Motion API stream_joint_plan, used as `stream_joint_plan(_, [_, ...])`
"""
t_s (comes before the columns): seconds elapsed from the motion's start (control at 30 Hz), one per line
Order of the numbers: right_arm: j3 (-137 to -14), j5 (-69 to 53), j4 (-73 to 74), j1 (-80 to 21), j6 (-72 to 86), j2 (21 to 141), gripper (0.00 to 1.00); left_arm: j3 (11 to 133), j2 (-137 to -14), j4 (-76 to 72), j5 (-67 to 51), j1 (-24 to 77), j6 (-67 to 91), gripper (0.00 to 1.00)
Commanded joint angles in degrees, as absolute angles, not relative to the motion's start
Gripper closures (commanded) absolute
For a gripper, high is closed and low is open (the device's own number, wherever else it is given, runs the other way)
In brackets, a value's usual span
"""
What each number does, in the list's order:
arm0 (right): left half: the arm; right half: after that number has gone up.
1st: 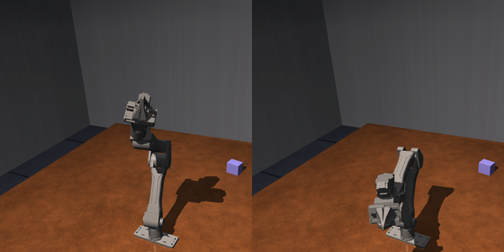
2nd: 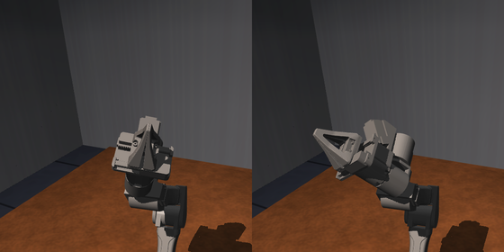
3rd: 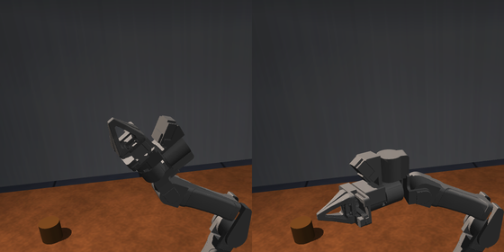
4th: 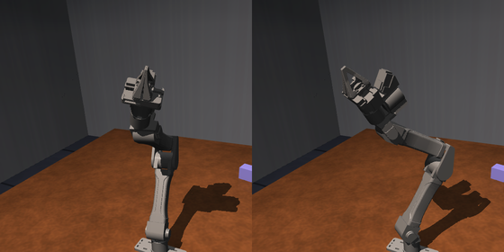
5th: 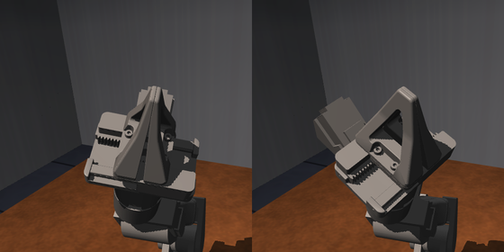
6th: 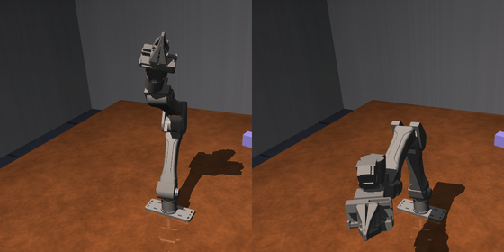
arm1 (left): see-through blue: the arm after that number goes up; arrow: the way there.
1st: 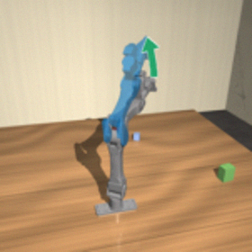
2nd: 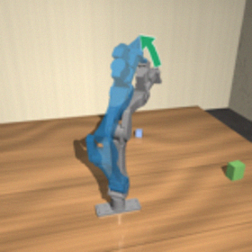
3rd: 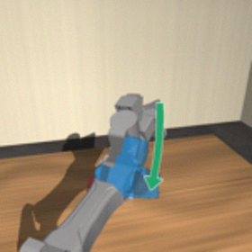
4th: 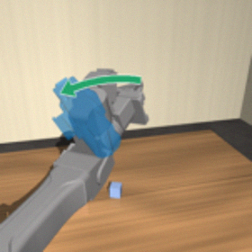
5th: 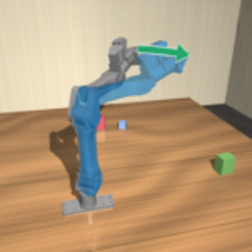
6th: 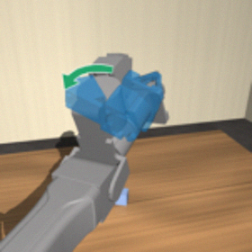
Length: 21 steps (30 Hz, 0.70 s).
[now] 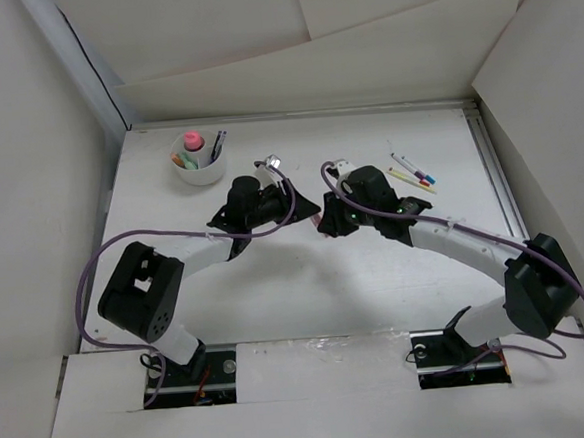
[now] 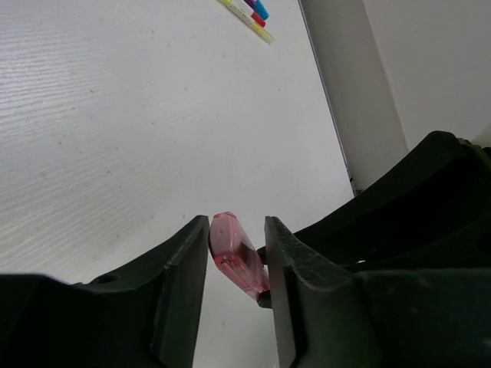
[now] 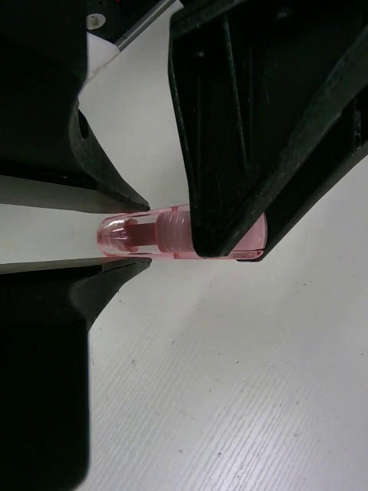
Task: Sort the stationery into containers
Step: Pass the stationery from the right arm to the left
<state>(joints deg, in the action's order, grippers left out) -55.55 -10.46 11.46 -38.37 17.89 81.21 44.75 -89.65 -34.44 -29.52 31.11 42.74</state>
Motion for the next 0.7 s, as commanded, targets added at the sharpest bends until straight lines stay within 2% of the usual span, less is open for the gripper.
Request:
stream_joint_plan(0.0, [-58.1,-10.6,7.9,-38.9,17.3,81.1,0.91,47.4,-90.0,-36.7,-29.3,31.4,42.2,0.7])
stream_joint_plan(0.07, [-58.1,-10.5,7.9,-38.9,17.3,81.1,0.91,47.4,-90.0,-36.7,-29.3,31.4,42.2,0.77])
stream_joint_plan(0.1, [-58.1,-10.5,7.9,-38.9,17.3,81.1,0.91,47.4,-90.0,-36.7,-29.3,31.4,42.2,0.84])
stream_joint_plan(0.2, [-58.1,-9.9,7.9,-38.9,17.3,81.1,0.91,47.4,-90.0,-36.1,-28.6,31.4,42.2,0.93])
stream_joint_plan(0.27, [-58.1,-9.9,7.9,-38.9,17.3,81.1,0.86,47.4,-89.4,-34.9,-26.9,31.4,42.2,0.96])
stream_joint_plan(0.3, [-58.1,-9.9,7.9,-38.9,17.3,80.4,0.74,47.4,-89.4,-34.3,-26.2,31.4,42.2,0.98])
stream_joint_plan(0.4, [-57.5,-8.7,7.9,-38.9,17.3,79.2,0.54,46.8,-87.9,-34.3,-24.3,30.8,42.2,0.98])
stream_joint_plan(0.47, [-57.5,-8.7,7.9,-38.9,17.3,77.6,0.49,46.8,-86.7,-33.7,-22.2,30.8,42.2,0.99])
stream_joint_plan(0.67, [-55.6,-8.7,7.9,-37.5,17.3,72.4,0.45,48.5,-85.6,-31.1,-19.5,30.8,41.7,0.99])
